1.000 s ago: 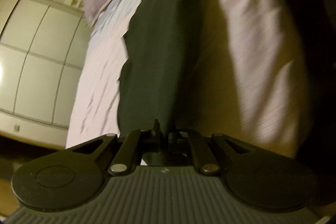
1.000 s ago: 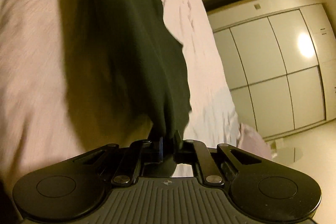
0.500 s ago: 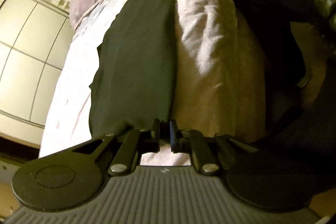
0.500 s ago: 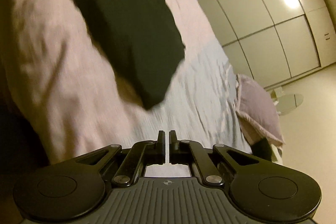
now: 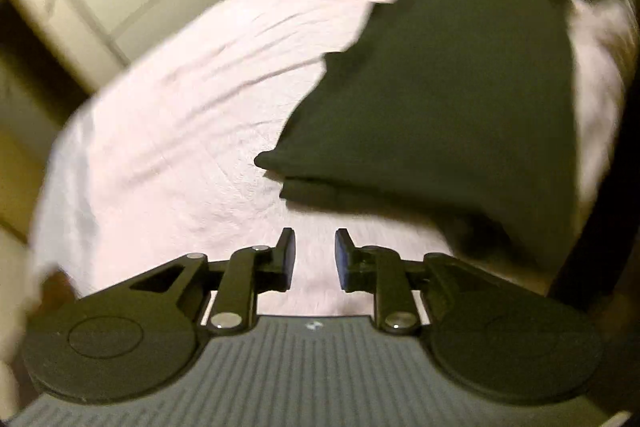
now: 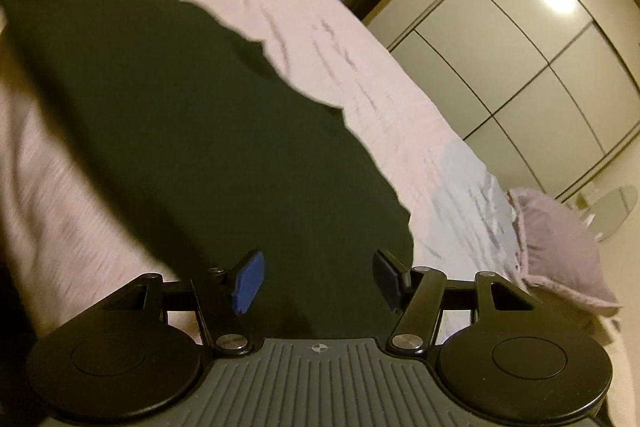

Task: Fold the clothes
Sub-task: 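Grasp the folded sweater edge with both grippers and straighten it, then release the sweater and raise both grippers above it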

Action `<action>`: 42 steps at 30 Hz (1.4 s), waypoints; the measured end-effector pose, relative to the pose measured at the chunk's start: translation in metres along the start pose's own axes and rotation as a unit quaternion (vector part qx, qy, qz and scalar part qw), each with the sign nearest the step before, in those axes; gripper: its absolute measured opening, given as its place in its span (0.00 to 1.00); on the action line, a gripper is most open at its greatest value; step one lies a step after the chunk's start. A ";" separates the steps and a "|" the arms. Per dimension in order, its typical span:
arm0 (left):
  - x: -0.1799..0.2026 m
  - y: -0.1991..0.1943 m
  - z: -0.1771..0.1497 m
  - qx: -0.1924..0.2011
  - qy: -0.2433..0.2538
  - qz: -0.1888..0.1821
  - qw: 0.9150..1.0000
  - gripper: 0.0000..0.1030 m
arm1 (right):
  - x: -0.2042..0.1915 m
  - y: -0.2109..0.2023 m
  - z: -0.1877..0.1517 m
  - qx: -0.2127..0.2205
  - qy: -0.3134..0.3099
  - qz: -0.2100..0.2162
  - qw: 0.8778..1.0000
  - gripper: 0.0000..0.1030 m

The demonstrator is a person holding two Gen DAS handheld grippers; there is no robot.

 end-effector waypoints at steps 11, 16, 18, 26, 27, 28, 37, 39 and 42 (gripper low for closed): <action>-0.084 0.118 0.058 -0.042 -0.230 -0.131 0.963 0.26 | 0.148 0.118 0.030 -0.050 0.241 0.119 0.962 0.58; -0.094 0.142 0.057 -0.054 -0.249 -0.175 0.951 0.29 | 0.201 0.176 0.024 -0.061 0.337 0.179 0.922 0.58; -0.096 0.147 0.054 -0.051 -0.257 -0.188 0.946 0.29 | 0.214 0.196 0.021 -0.064 0.368 0.209 0.904 0.56; -0.087 0.134 0.055 -0.016 -0.235 -0.182 0.955 0.01 | 0.229 0.190 0.016 -0.045 0.420 0.239 0.874 0.03; -0.087 0.128 0.056 -0.005 -0.231 -0.177 0.957 0.01 | 0.231 0.183 0.019 -0.033 0.414 0.232 0.880 0.03; -0.091 0.122 0.054 0.010 -0.238 -0.174 0.956 0.01 | 0.233 0.175 0.023 -0.020 0.409 0.223 0.885 0.02; -0.111 0.137 0.031 0.017 -0.299 -0.181 0.937 0.01 | 0.240 0.177 0.046 0.017 0.403 0.190 0.895 0.02; -0.112 0.136 0.031 0.025 -0.299 -0.183 0.936 0.02 | 0.235 0.185 0.043 0.009 0.405 0.187 0.895 0.02; -0.114 0.142 0.031 0.016 -0.295 -0.187 0.937 0.03 | 0.227 0.197 0.037 -0.015 0.400 0.184 0.898 0.02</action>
Point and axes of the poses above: each gripper's, at about its wrist camera, not at the fingertips, and y roughly the way its jaws point, x to its right, z to its top, the point moved 1 cm from there along y, roughly the way its jaws point, and after that the axes turned 8 degrees about -x, right-handed, at the moved point
